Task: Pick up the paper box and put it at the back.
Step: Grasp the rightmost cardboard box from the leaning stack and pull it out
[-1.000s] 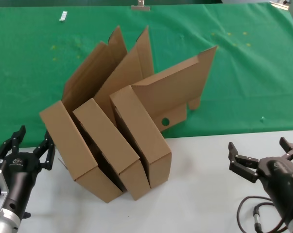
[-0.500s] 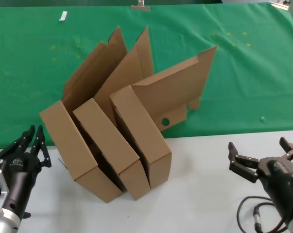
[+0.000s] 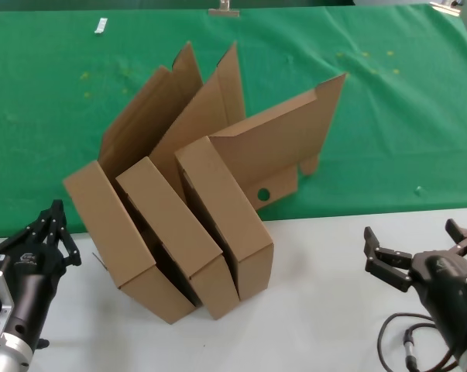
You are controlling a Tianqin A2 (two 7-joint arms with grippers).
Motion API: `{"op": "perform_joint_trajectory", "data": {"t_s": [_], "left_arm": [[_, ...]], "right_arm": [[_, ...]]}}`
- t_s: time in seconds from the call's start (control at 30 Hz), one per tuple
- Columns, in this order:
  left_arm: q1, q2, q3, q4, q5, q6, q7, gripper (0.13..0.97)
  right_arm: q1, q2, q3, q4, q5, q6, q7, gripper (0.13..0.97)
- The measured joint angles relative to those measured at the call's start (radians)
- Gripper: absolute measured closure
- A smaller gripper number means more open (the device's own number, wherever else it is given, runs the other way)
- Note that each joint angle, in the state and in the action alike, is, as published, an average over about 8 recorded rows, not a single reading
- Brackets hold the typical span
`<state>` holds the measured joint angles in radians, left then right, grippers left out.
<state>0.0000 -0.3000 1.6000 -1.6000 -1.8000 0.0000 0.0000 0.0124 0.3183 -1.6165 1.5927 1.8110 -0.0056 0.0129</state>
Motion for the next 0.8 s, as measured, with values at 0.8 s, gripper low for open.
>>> {"op": "perform_joint_trajectory", "data": {"t_s": [0.8], "left_arm": [[0.000,0.000,0.000,0.000,0.000,0.000,0.000,0.931]], "right_arm": [[0.000,0.000,0.000,0.000,0.000,0.000,0.000,0.129]]}}
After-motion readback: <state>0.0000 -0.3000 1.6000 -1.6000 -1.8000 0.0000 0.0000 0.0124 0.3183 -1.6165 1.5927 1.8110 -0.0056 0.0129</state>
